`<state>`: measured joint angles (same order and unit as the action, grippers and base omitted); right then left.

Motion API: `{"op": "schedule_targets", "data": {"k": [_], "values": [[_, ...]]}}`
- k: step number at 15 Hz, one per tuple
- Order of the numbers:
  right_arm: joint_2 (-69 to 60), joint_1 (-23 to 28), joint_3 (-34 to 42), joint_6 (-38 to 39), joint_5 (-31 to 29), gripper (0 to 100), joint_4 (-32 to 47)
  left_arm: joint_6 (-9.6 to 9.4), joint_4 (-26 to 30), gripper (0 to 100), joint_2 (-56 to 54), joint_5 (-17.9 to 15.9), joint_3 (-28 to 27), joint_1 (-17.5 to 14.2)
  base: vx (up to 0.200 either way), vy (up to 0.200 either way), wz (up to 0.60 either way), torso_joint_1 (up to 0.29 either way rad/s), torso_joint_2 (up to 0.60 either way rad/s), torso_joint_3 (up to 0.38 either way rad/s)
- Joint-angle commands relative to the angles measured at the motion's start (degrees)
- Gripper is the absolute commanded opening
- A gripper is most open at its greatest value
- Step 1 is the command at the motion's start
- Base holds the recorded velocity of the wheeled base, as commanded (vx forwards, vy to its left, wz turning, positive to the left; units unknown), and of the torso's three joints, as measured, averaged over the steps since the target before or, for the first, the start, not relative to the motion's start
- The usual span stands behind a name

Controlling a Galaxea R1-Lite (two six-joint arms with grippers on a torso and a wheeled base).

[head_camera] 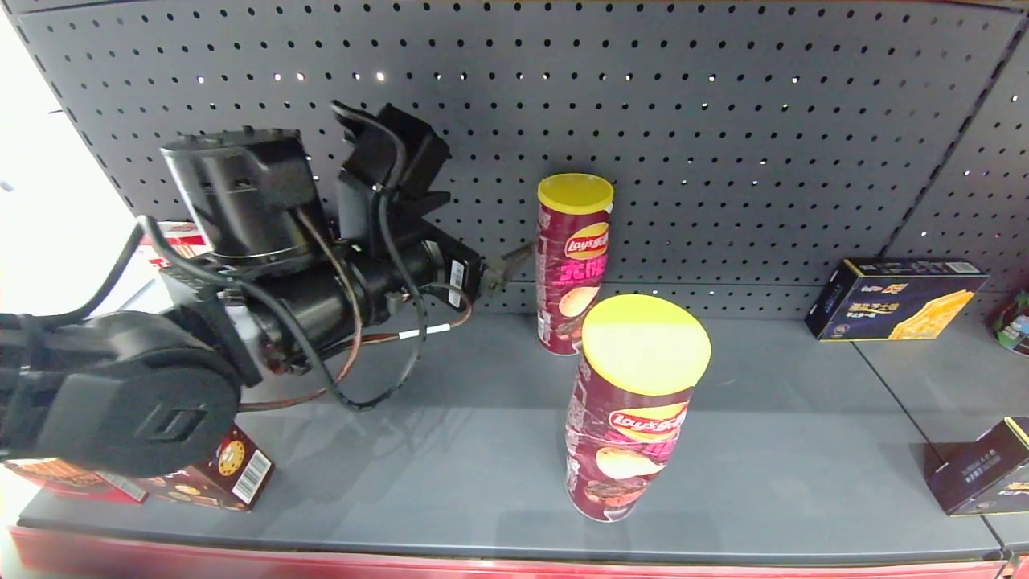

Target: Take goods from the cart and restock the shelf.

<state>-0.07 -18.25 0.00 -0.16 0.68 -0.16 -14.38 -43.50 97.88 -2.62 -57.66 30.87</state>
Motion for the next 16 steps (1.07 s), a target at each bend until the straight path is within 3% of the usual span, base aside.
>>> {"op": "schedule_targets", "data": {"k": [1, 6, 8, 10, 11, 12, 13, 14, 15, 16], "values": [[0.07, -0.03, 0.0, -0.02, 0.02, 100, -0.02, -0.2, 0.17, 100, -12.54, 0.86, 6.95, 1.48, 0.0, 0.0, 0.0, 0.0, 0.0, 0.0], [0.07, -0.03, 0.0, -0.02, 0.02, 100, -0.02, 0.15, 0.08, 100, -34.95, 1.04, 23.21, 2.0, 0.0, 0.0, 0.0, 0.0, 0.0, 0.0], [0.07, -0.03, 0.0, 0.07, 0.02, 100, -0.02, 0.59, 0.17, 100, -49.36, 1.83, 34.37, 1.04, 0.0, 0.0, 0.0, 0.0, 0.0, 0.0], [0.07, -0.03, 0.0, -0.02, 0.02, 100, -0.02, 3.05, 1.92, 100, -61.05, 2.62, 43.25, -1.69, 0.0, 0.0, 0.0, 0.0, 0.0, 0.0], [0.07, -0.03, 0.0, -0.02, 0.02, 100, -0.02, 3.22, 4.65, 100, -69.49, 2.45, 48.17, -5.2, 0.0, 0.0, 0.0, 0.0, 0.0, 0.0], [0.07, -0.03, 0.0, -0.02, 0.02, 100, -0.02, 3.49, 7.55, 100, -75.91, 2.36, 50.37, -10.3, 0.0, 0.0, 0.0, 0.0, 0.0, 0.0], [0.07, -0.03, 0.0, 0.07, 0.02, 100, -0.02, 3.75, 8.52, 100, -78.72, 2.27, 51.42, -13.38, 0.0, 0.0, 0.0, 0.0, 0.0, 0.0], [0.07, -0.03, 0.0, -0.02, 0.02, 100, -0.02, 5.51, 9.13, 100, -84.08, 1.21, 54.85, -19.79, 0.0, 0.0, 0.0, 0.0, 0.0, 0.0], [0.07, -0.03, 0.0, -0.02, 0.02, 100, -0.02, 6.65, 9.31, 100, -85.84, -0.02, 56.96, -22.17, 0.0, 0.0, 0.0, 0.0, 0.0, 0.0], [0.07, -0.03, 0.0, -0.02, 0.02, 100, -0.02, 8.67, 13.53, 100, -89.88, -3.0, 57.66, -27.35, 0.0, 0.0, 0.0, 0.0, 0.0, 0.0]]}}
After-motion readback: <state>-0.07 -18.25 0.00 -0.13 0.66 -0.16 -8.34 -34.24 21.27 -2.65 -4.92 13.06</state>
